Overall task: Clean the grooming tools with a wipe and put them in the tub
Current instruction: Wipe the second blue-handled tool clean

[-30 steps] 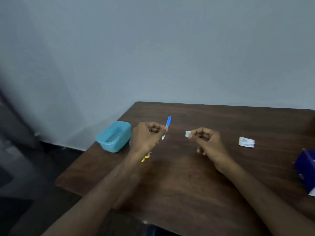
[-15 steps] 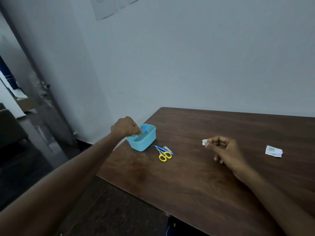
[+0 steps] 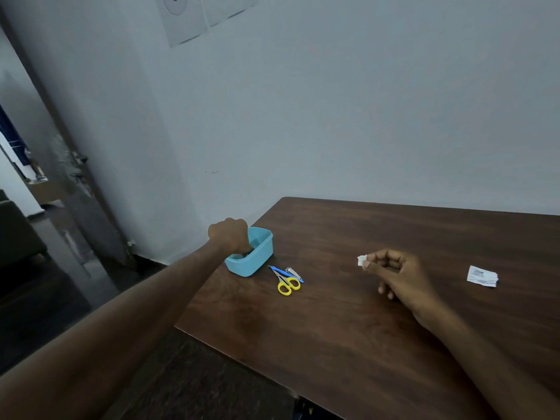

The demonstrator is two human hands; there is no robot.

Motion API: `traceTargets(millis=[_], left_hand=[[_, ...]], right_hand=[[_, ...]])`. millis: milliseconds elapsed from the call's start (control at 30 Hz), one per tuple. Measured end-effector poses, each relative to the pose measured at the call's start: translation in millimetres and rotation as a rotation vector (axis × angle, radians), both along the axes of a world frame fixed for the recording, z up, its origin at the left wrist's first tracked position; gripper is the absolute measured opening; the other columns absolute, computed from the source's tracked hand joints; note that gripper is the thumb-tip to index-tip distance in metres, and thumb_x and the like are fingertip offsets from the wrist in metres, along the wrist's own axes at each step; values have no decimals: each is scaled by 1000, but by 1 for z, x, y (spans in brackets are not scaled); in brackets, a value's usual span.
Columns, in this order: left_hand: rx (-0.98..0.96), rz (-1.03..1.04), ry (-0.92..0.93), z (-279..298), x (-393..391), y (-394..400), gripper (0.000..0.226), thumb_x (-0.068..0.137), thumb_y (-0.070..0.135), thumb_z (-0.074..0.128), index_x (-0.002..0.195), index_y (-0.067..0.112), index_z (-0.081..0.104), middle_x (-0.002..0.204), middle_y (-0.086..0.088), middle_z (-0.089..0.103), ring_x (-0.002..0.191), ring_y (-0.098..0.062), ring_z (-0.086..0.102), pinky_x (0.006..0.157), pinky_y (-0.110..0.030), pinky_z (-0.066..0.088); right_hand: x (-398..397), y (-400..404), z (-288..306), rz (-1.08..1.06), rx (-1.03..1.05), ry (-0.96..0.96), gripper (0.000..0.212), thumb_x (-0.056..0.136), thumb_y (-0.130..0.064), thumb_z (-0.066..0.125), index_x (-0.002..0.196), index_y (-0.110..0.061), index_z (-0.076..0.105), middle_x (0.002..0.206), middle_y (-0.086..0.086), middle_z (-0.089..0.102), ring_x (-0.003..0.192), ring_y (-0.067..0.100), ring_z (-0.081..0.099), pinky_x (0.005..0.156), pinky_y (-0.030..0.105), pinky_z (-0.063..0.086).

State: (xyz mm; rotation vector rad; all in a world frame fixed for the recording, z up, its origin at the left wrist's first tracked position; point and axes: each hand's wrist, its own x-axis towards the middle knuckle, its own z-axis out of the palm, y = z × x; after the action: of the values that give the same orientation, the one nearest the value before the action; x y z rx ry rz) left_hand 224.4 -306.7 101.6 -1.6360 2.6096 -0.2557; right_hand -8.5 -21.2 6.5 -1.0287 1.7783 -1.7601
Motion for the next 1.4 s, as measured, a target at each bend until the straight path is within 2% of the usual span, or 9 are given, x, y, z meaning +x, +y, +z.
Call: traceTargets(millis=[167, 267, 367, 500, 667, 933, 1100, 1300, 1400], left_hand=[[-211, -406, 126, 12, -6, 25, 24, 100, 48, 67, 119, 36, 77, 120, 7, 74, 114, -20, 68, 86, -35, 53], [-224, -710, -160, 9, -15, 51, 28, 103, 34, 59, 126, 40, 73, 132, 10, 63, 118, -19, 67, 85, -34, 52], [-332, -740, -412, -2, -26, 64, 29, 103, 29, 58, 127, 35, 73, 134, 5, 58, 109, -26, 72, 73, -32, 45], [-406, -730, -544, -11, -27, 71, 28, 104, 27, 54, 122, 28, 76, 127, -2, 60, 100, -31, 71, 68, -34, 42], [-383, -712, -513, -15, -24, 73, 24, 104, 31, 58, 117, 17, 73, 122, -4, 62, 95, -31, 72, 63, -36, 39], [-323, -739, -513, 2, -22, 71, 25, 99, 34, 54, 110, 22, 74, 122, 1, 65, 99, -28, 71, 71, -33, 46], [-284, -648, -328, 21, -23, 64, 23, 92, 45, 58, 104, 30, 69, 105, 4, 72, 97, -27, 72, 72, -31, 42], [44, -638, 364, -5, -65, 95, 10, 82, 52, 68, 87, 43, 66, 85, 28, 72, 88, 1, 68, 79, -30, 55], [265, -645, 712, -38, -98, 119, 17, 80, 55, 69, 91, 43, 71, 84, 31, 74, 75, 5, 71, 76, -35, 62]], right_hand=[[1, 0, 0, 14, 0, 7, 6, 94, -15, 80, 100, -14, 80, 99, 4, 81, 50, 17, 59, 44, 26, 41], [1, 1, 1, 6, 0, 7, 5, 95, -16, 80, 100, -14, 80, 98, 4, 81, 50, 17, 59, 44, 27, 41], [1, 2, 1, -4, -10, 6, 4, 94, -15, 80, 99, -14, 80, 97, 4, 81, 48, 16, 59, 44, 27, 41], [0, 4, 1, -17, -11, 28, 4, 95, -16, 79, 99, -14, 79, 97, 5, 80, 48, 15, 58, 43, 26, 39], [0, 2, 0, -19, -14, 40, 4, 95, -16, 79, 98, -14, 79, 98, 6, 80, 47, 14, 58, 43, 25, 38], [-5, 3, -2, -34, -15, 46, 4, 95, -17, 80, 99, -17, 80, 98, 2, 81, 46, 13, 59, 42, 24, 39], [-10, 3, -2, -70, -28, 19, 2, 95, -16, 80, 96, -15, 79, 97, 0, 81, 46, 12, 58, 42, 25, 40], [-27, 3, 0, -216, -64, -86, 11, 91, -9, 82, 86, -11, 72, 92, 6, 79, 44, 13, 57, 42, 25, 41], [-34, 3, 2, -223, -133, -152, 15, 93, -4, 78, 99, -14, 69, 90, 11, 76, 41, 12, 56, 40, 22, 38]])
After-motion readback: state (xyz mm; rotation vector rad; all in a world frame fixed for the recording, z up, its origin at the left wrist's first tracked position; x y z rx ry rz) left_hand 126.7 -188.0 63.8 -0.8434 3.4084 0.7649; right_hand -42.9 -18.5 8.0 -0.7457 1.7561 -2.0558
